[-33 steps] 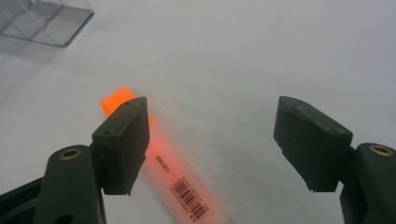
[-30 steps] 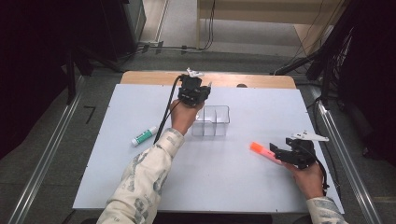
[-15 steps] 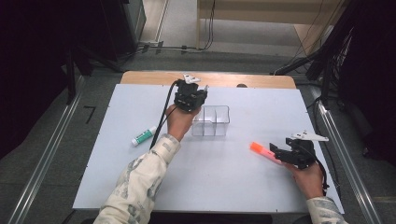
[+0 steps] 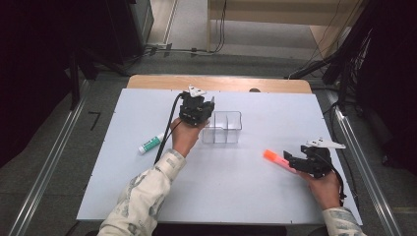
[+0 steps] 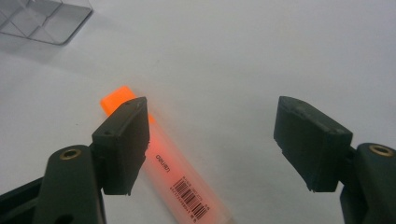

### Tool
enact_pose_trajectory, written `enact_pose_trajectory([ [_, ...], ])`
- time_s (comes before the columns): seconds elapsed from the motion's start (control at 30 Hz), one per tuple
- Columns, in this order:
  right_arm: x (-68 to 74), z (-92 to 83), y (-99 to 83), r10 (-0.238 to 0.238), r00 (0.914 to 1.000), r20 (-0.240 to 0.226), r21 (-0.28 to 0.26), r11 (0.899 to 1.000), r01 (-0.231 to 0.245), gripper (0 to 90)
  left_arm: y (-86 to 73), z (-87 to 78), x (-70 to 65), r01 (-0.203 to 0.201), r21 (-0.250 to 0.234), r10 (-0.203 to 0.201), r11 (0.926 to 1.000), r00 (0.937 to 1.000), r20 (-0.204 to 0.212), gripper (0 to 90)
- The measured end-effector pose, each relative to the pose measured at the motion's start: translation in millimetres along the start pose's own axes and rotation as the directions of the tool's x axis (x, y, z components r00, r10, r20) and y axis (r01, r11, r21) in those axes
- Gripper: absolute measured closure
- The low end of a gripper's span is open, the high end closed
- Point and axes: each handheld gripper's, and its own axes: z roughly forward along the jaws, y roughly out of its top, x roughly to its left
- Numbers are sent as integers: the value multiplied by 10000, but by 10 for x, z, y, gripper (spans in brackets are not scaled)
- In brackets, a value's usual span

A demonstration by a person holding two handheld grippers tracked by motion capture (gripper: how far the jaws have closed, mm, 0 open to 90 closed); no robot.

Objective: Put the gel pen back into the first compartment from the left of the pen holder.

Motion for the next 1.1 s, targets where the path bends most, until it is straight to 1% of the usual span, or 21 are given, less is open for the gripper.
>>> enact_pose_trajectory([
  [0.1,-1,1,0,-3,10000,-2,0,10000,3,254,-21,-5,-3,-39,36,39,10000,10000,47,795],
  [0.23,2,-2,-1,18,10000,-8,10,10000,-18,254,-35,-26,-5,-50,-68,49,10000,10000,-23,783],
  [0.4,4,-2,-1,13,10000,-6,33,10000,-13,254,-46,-67,6,67,-150,-65,9999,9999,139,728],
  [0.47,4,-2,-1,15,10000,-4,30,10000,-15,254,-56,-84,13,127,-178,-123,9998,9997,225,690],
  [0.57,3,-1,-1,7,10000,8,21,10000,-7,254,-73,-105,42,505,-166,-498,9986,9979,412,629],
  [0.6,4,1,0,4,10000,17,33,10000,-4,254,-79,-119,49,573,-197,-564,9982,9975,421,613],
  [0.7,7,2,-1,2,10000,21,44,10000,-2,254,-95,-156,62,600,-264,-591,9978,9976,356,549],
  [0.73,7,2,-1,1,10000,24,45,10000,-1,254,-101,-170,62,682,-305,-671,9972,9971,370,531],
  [0.83,7,0,-1,17,10000,31,54,10000,-17,254,-127,-221,65,680,-356,-668,9970,9971,357,450],
  [0.9,7,0,-1,16,10000,42,57,10000,-16,254,-151,-262,60,619,-446,-608,9971,9978,248,399],
  [0.97,7,1,-1,12,10000,42,53,10000,-12,254,-180,-304,59,491,-460,-485,9977,9987,141,364],
  [1.07,8,1,-1,8,10000,43,46,10000,-8,254,-223,-348,88,465,-442,-464,9979,9989,50,341],
  [1.1,8,0,0,19,10000,43,51,10000,-20,254,-233,-358,97,465,-416,-466,9981,9989,-8,320],
])
